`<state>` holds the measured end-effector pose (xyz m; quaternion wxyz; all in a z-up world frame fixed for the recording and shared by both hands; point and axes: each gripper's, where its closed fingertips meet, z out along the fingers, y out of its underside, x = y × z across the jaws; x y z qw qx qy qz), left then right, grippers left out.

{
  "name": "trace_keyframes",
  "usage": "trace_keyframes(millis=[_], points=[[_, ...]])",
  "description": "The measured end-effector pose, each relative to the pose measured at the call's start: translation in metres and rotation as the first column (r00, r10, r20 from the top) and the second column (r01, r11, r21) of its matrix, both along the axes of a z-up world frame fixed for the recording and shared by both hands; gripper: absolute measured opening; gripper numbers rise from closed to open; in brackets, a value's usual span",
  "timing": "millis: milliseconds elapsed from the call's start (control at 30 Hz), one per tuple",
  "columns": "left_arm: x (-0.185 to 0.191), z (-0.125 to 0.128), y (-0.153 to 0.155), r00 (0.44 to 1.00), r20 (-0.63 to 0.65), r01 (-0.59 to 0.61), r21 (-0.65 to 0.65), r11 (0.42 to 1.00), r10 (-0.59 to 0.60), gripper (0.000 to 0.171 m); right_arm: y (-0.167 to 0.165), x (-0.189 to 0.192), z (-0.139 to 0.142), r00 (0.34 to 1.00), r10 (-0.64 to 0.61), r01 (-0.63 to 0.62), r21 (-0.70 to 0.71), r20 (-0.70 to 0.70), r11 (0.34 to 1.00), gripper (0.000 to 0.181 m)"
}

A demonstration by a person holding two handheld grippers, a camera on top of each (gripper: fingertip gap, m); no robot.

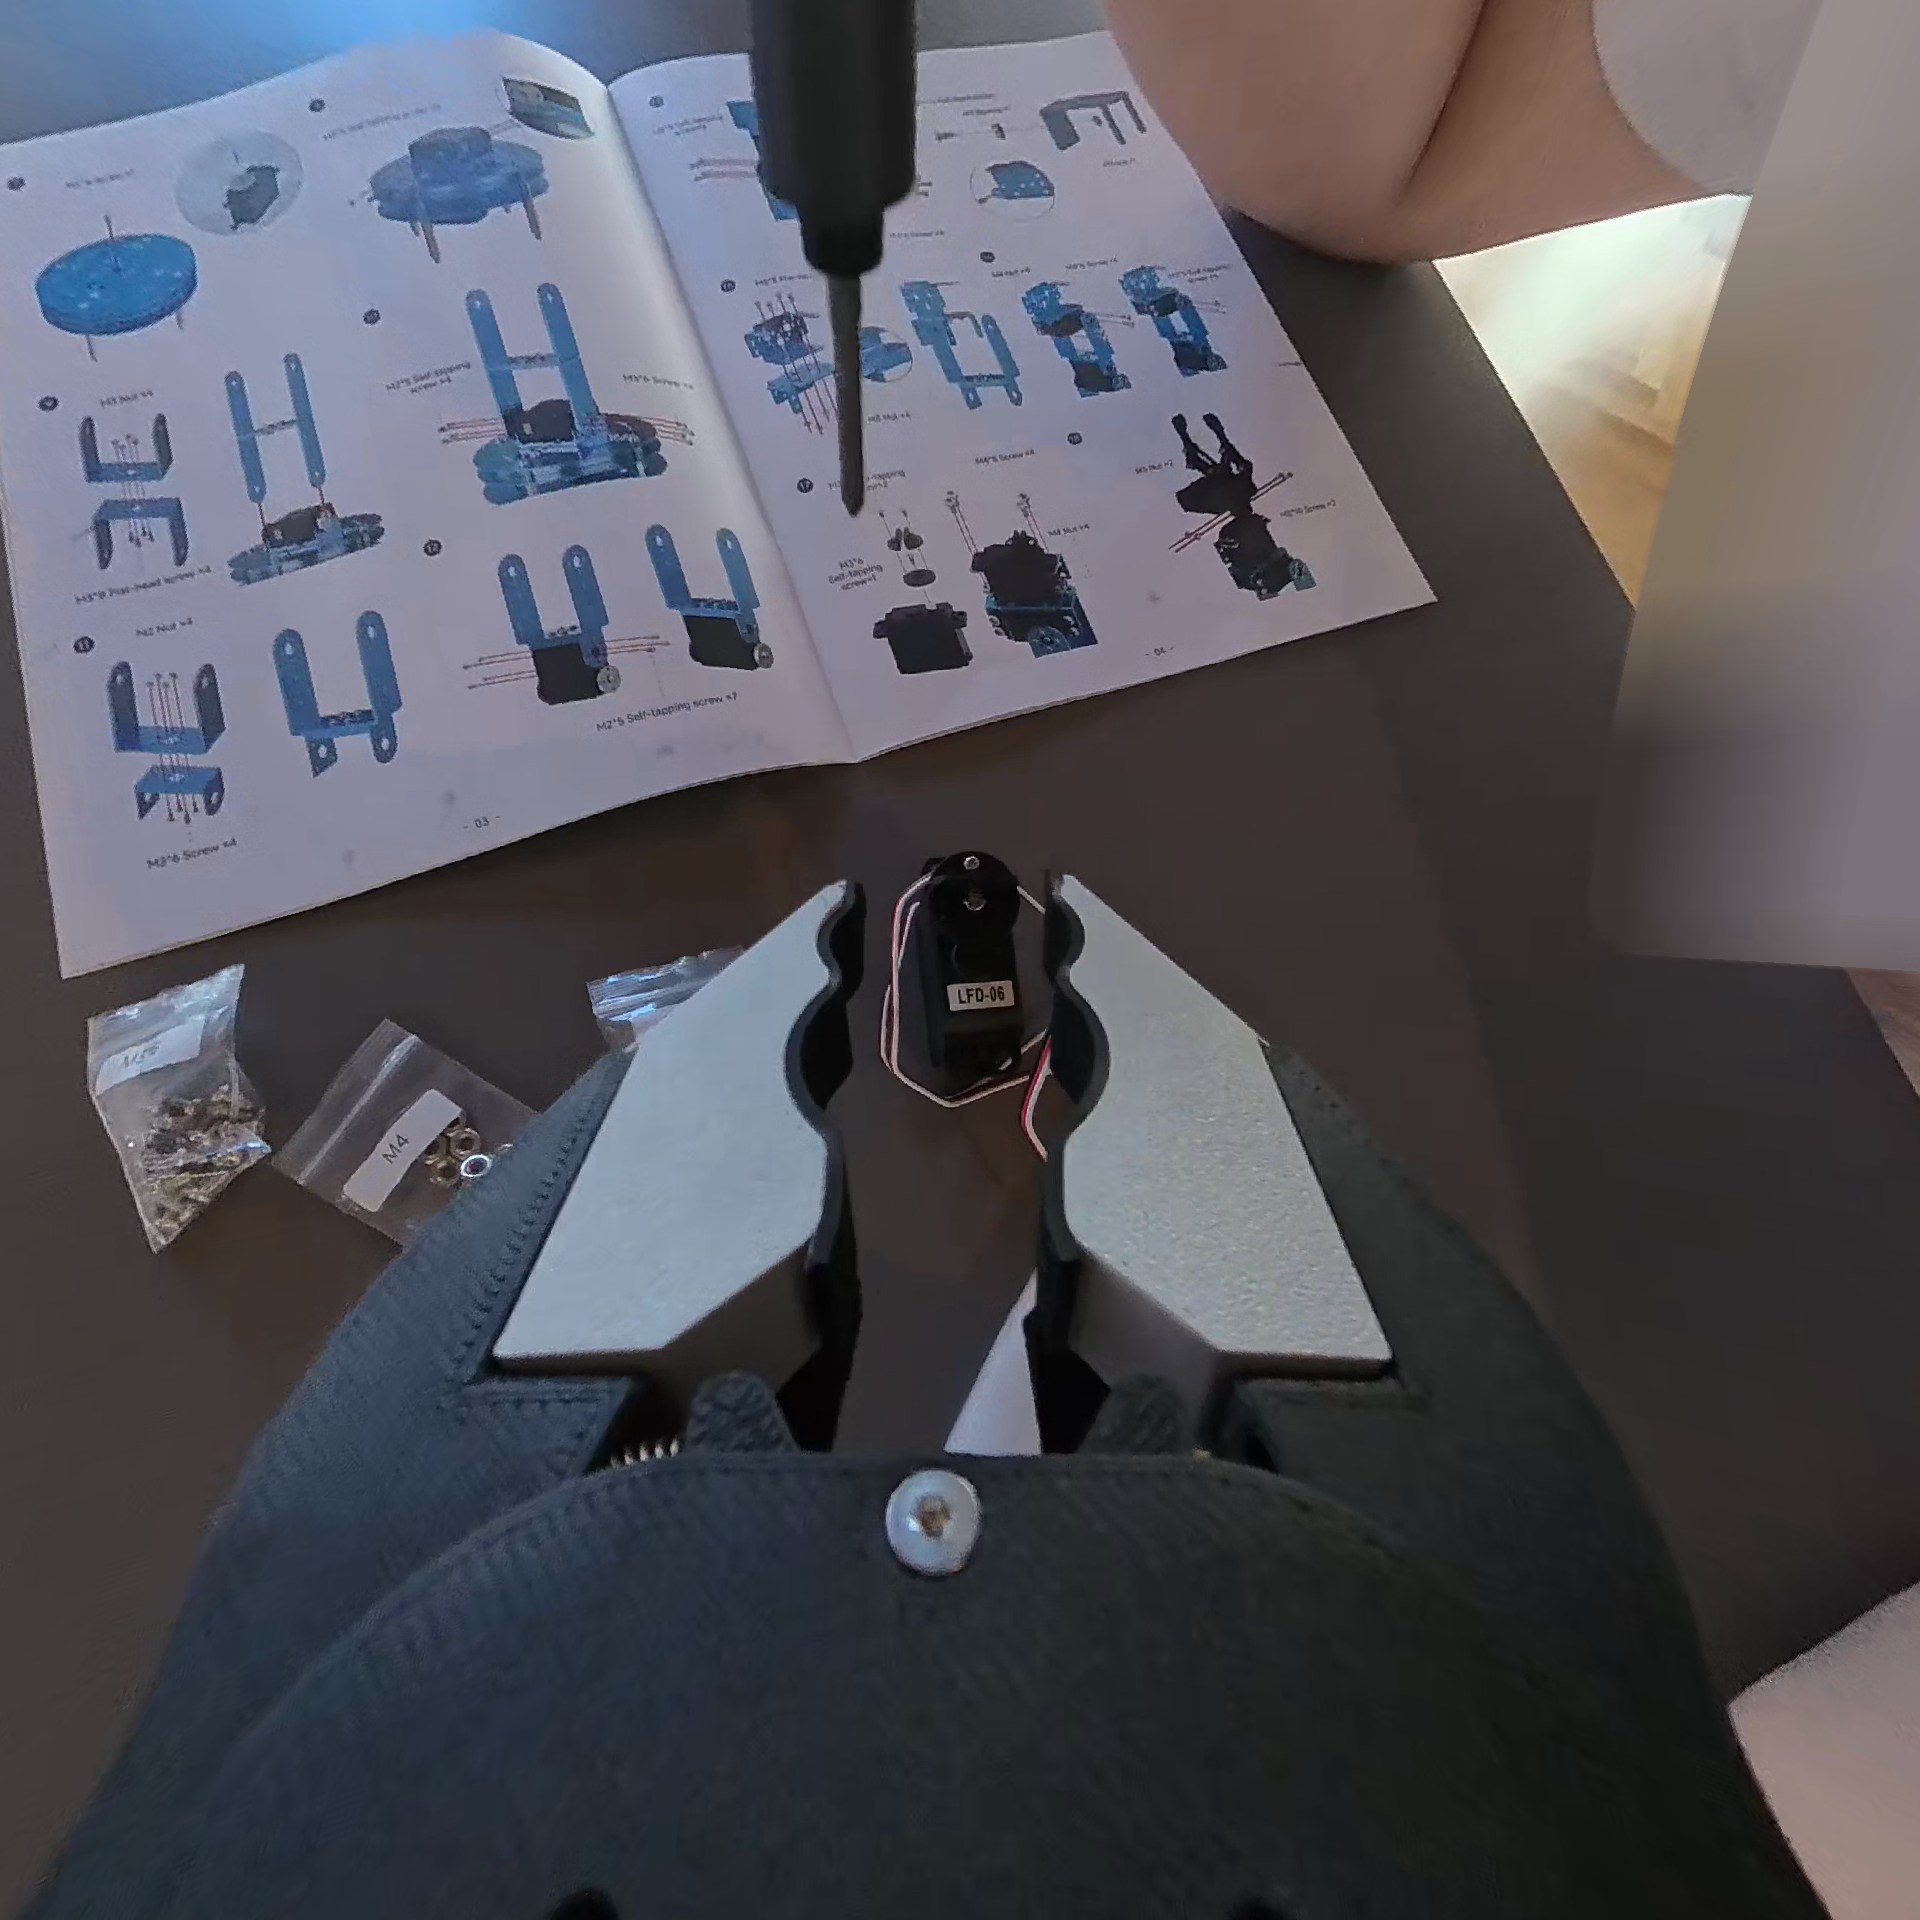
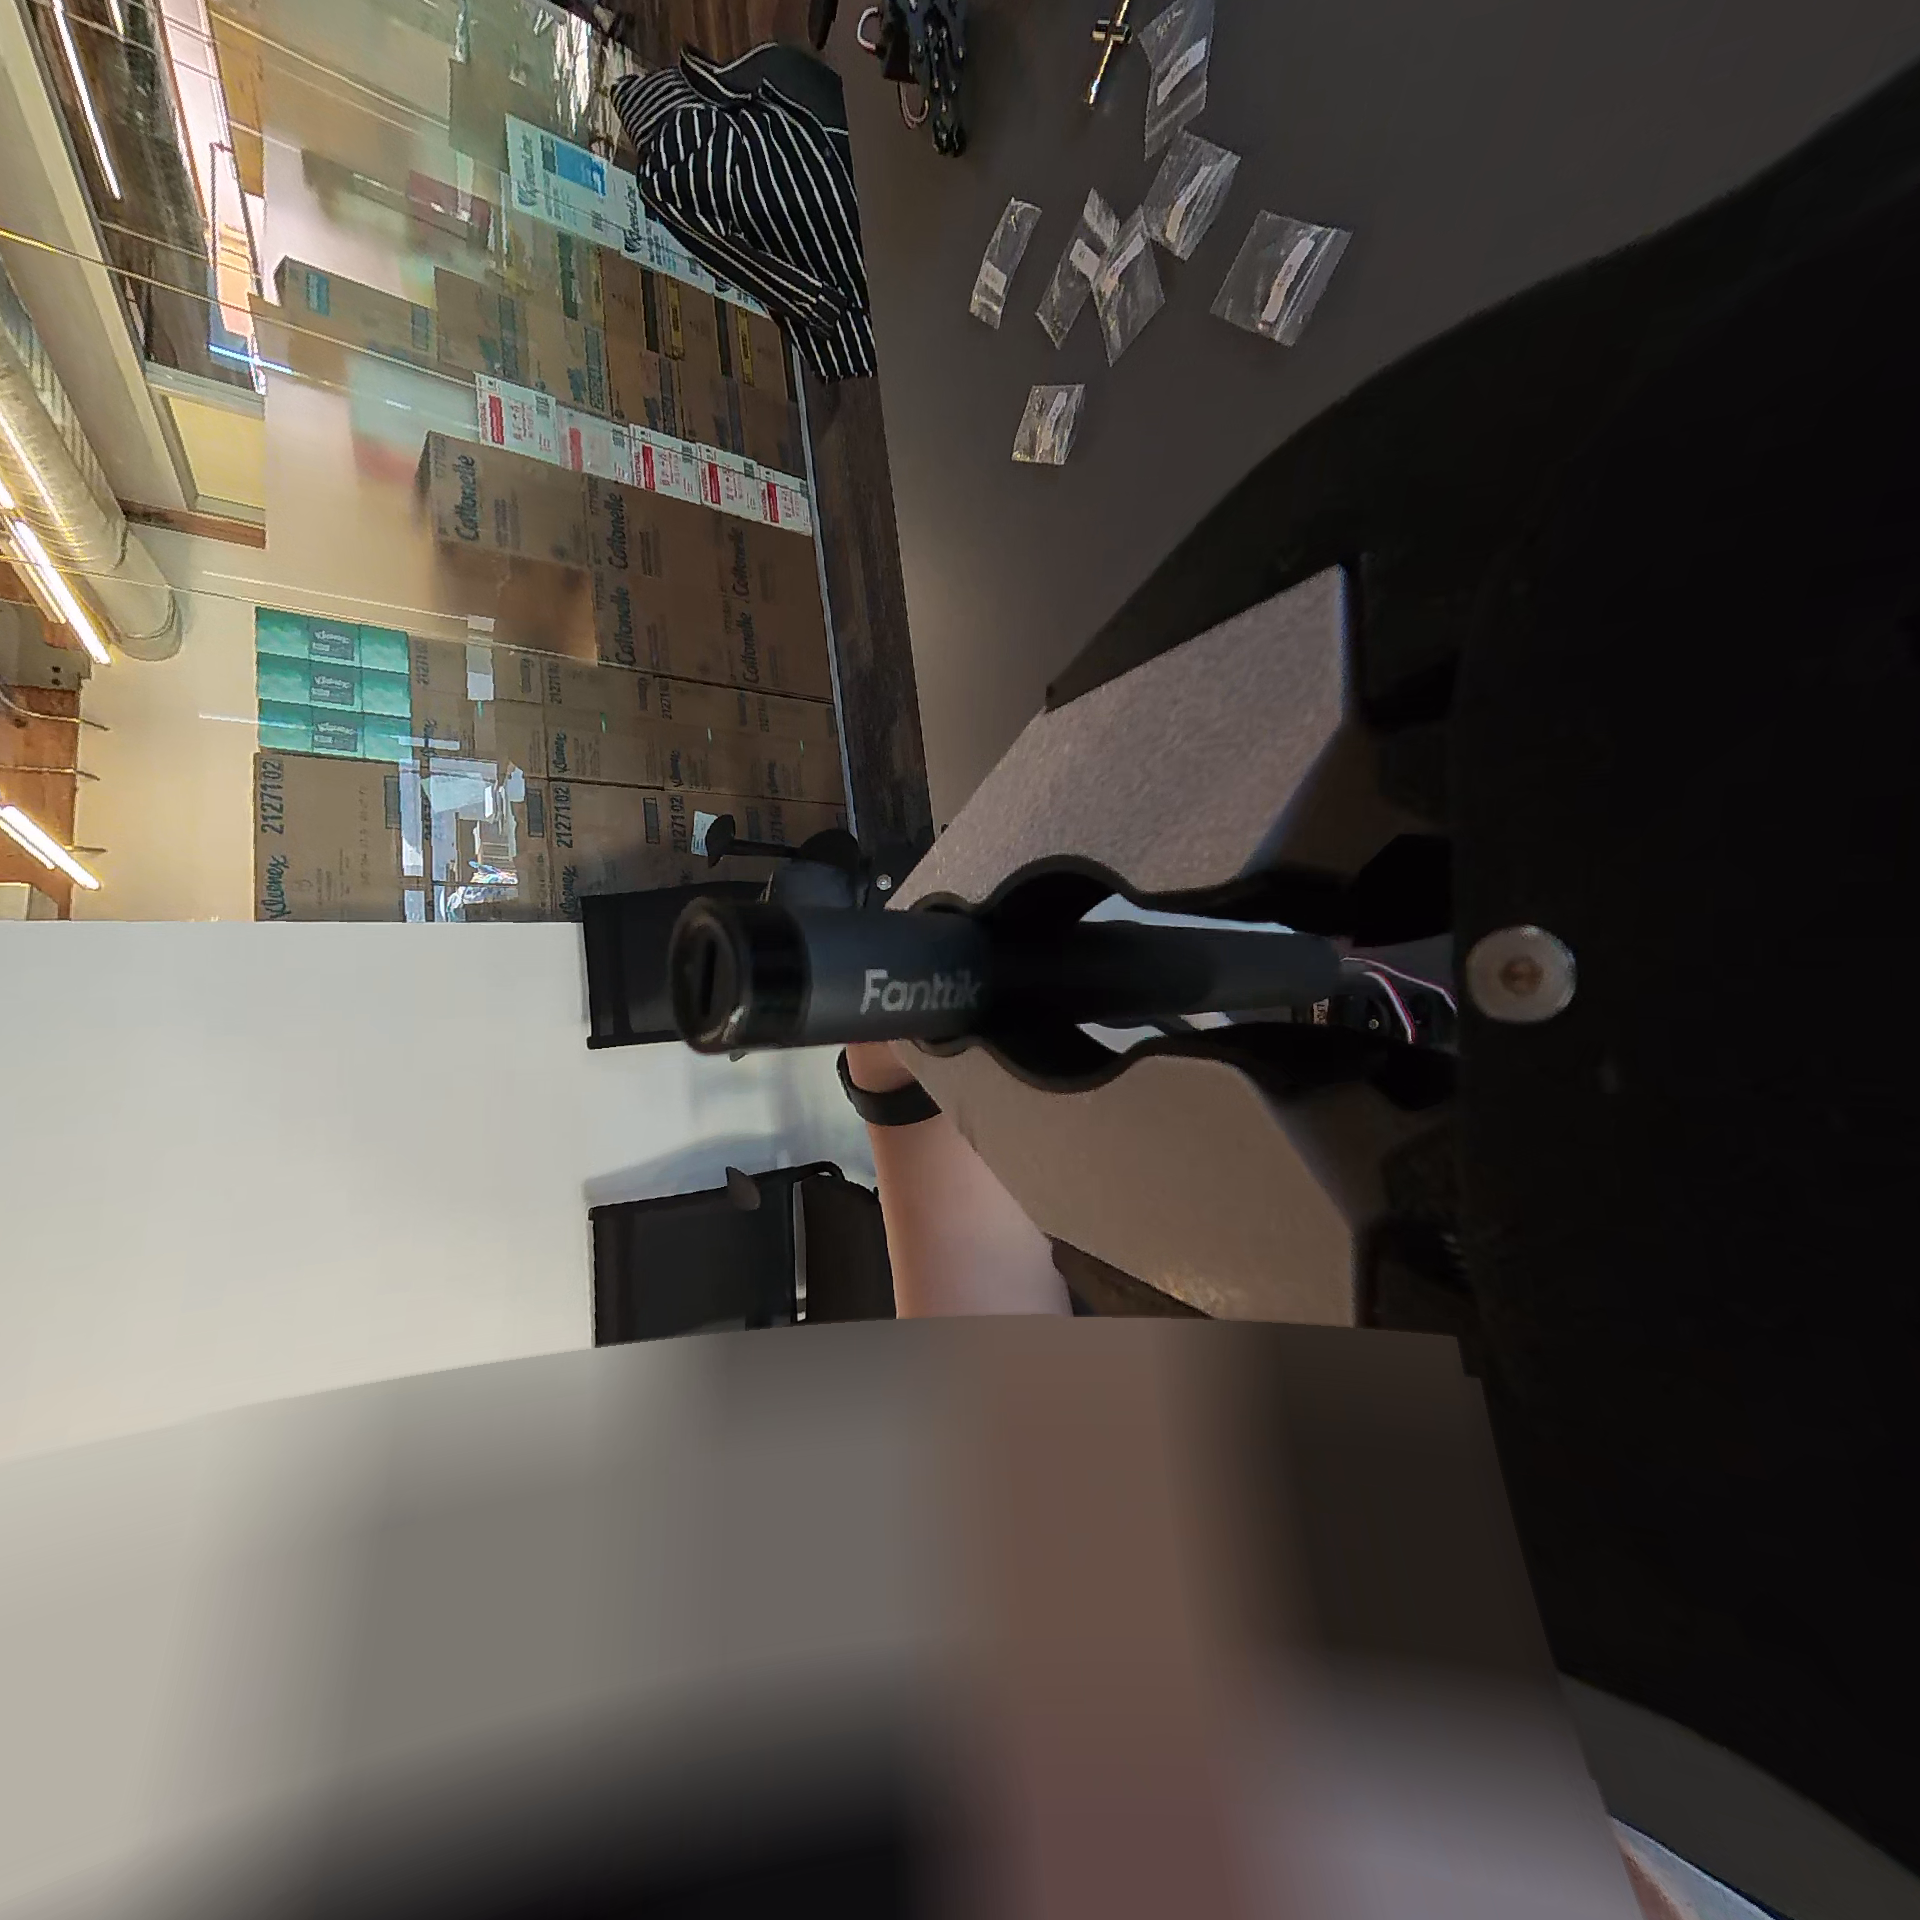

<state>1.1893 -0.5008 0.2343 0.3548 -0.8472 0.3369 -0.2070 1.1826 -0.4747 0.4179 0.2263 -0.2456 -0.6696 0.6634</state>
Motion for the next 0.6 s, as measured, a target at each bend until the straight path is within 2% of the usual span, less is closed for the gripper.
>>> trace_keyframes(millis=[33, 433, 600], points=[[0.000, -0.001, 0.000, 1.000, -0.003, 0.002, -0.003, 1.000, -0.002, 0.033, 0.001, 0.000, 0.001, 1.000, -0.002, 0.002, 0.003, -0.002, 1.000, 0.010], [-0.002, -0.022, 0.001, 0.999, -0.034, -0.006, -0.091, 0.996, 0.003, 0.035, 0.004, 0.002, 0.004, 1.000, -0.014, 0.014, 0.003, -0.009, 1.000, 0.010], [0.001, -0.027, -0.002, 0.999, -0.027, 0.016, -0.114, 0.993, -0.019, 0.029, 0.005, 0.001, 0.004, 1.000, -0.013, 0.013, -0.001, -0.009, 1.000, 0.010]])
